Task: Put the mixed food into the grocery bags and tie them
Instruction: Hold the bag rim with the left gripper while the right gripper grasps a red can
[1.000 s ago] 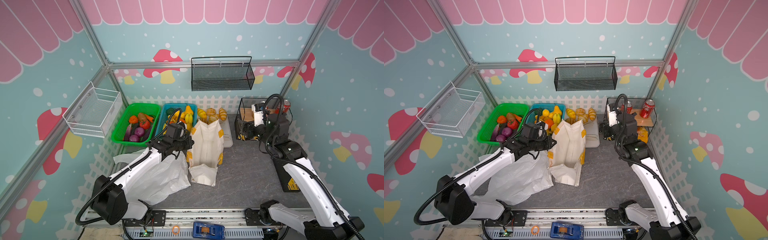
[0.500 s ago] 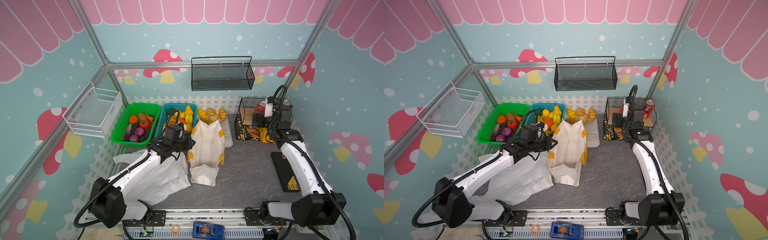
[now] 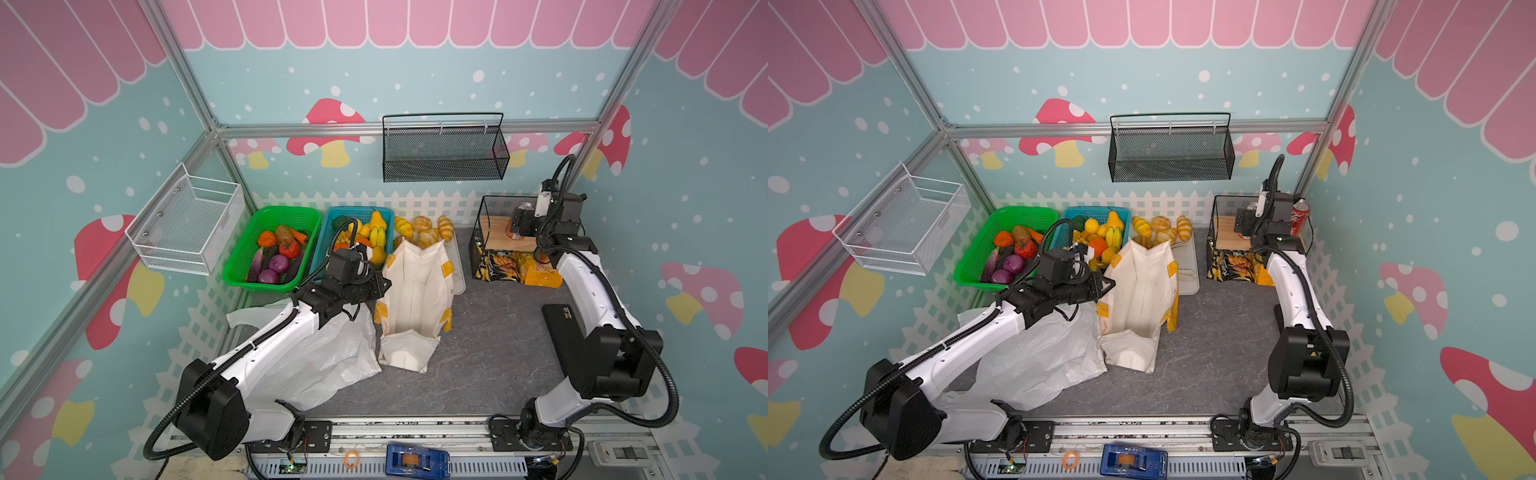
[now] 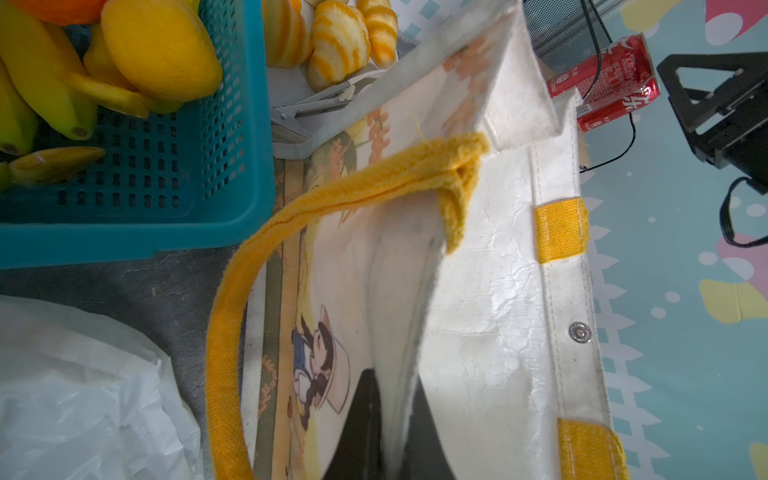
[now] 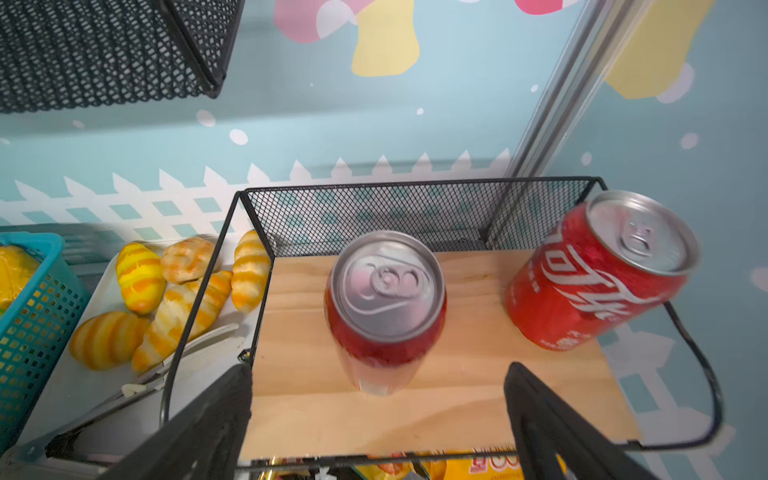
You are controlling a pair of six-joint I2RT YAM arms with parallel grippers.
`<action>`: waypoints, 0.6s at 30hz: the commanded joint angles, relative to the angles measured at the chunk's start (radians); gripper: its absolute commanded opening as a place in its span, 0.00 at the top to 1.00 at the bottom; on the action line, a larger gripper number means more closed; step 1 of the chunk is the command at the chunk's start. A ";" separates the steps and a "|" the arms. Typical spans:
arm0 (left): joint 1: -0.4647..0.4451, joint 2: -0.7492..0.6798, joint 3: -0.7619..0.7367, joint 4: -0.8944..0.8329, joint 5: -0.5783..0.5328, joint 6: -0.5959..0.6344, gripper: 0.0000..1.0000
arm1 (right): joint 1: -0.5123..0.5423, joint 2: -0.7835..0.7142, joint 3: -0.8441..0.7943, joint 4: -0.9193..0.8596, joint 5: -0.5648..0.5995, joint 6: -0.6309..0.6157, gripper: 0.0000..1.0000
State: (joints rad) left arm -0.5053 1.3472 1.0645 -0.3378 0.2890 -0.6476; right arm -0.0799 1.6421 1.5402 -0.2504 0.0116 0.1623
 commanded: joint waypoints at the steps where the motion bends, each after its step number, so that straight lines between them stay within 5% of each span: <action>1: -0.001 -0.028 -0.003 0.047 0.007 0.005 1.00 | -0.011 0.068 0.069 0.027 -0.024 0.005 0.03; 18: -0.001 -0.028 -0.003 0.048 0.002 0.008 1.00 | -0.027 0.232 0.195 0.032 -0.090 -0.019 0.38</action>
State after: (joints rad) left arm -0.5053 1.3472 1.0645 -0.3378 0.2886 -0.6472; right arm -0.1051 1.8637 1.7004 -0.2310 -0.0509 0.1600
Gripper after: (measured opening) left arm 0.057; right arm 0.666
